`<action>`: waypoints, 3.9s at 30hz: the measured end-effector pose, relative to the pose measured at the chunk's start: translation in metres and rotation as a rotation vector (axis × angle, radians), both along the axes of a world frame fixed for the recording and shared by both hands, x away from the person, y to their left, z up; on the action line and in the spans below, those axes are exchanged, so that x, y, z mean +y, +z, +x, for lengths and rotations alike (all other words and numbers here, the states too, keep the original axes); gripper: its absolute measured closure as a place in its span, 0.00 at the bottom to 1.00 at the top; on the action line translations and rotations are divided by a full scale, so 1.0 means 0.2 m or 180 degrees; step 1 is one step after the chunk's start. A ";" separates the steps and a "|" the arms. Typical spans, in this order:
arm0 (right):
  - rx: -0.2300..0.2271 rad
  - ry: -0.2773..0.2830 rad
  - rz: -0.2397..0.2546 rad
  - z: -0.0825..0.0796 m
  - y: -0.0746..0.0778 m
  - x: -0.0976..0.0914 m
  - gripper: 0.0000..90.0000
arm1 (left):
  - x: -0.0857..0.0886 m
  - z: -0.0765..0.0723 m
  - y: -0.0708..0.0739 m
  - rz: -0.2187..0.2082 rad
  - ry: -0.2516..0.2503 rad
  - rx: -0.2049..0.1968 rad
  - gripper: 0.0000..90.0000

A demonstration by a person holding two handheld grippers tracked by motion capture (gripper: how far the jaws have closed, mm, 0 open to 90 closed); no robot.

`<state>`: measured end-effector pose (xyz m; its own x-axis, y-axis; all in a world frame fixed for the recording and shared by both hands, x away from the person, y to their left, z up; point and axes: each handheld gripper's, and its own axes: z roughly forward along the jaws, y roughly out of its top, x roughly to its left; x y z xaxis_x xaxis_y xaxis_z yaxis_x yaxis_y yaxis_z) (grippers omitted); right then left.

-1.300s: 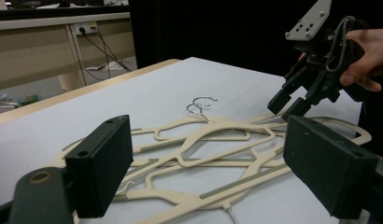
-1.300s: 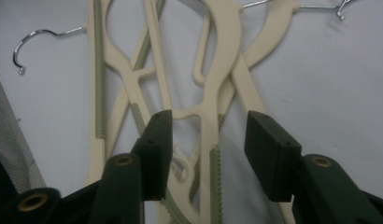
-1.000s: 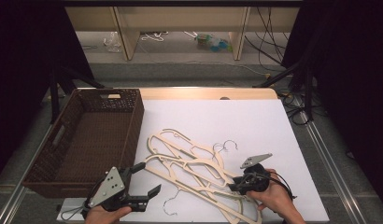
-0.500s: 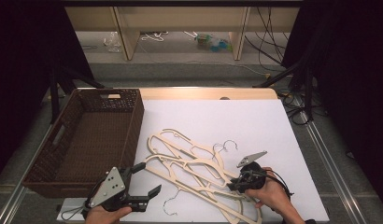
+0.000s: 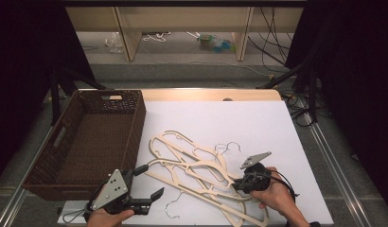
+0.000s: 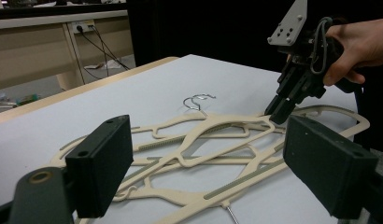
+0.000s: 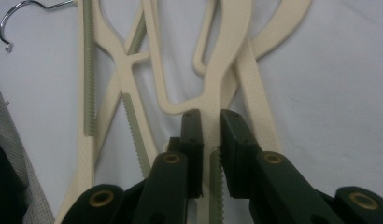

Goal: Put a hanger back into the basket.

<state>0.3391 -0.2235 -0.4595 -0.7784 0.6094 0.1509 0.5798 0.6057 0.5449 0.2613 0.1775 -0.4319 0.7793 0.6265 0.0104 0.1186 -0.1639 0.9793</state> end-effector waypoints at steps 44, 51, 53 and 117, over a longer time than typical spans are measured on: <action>-0.0750 0.0467 -0.0527 -0.17 0.27 0.02 0.90 | -0.74 0.64 -0.11 0.0914 -0.1123 0.0988 0.57; -0.0765 0.0597 -0.0576 -0.17 0.28 0.02 0.90 | -0.72 0.64 -0.09 0.1029 -0.1322 0.0953 0.69; -0.0823 0.0666 -0.0608 -0.17 0.28 0.02 0.90 | -0.72 0.64 -0.08 0.1074 -0.1386 0.0921 0.72; -0.0791 0.0207 0.0258 -0.18 0.35 -0.11 0.42 | -0.12 0.56 0.91 0.0439 -0.0526 0.0801 0.95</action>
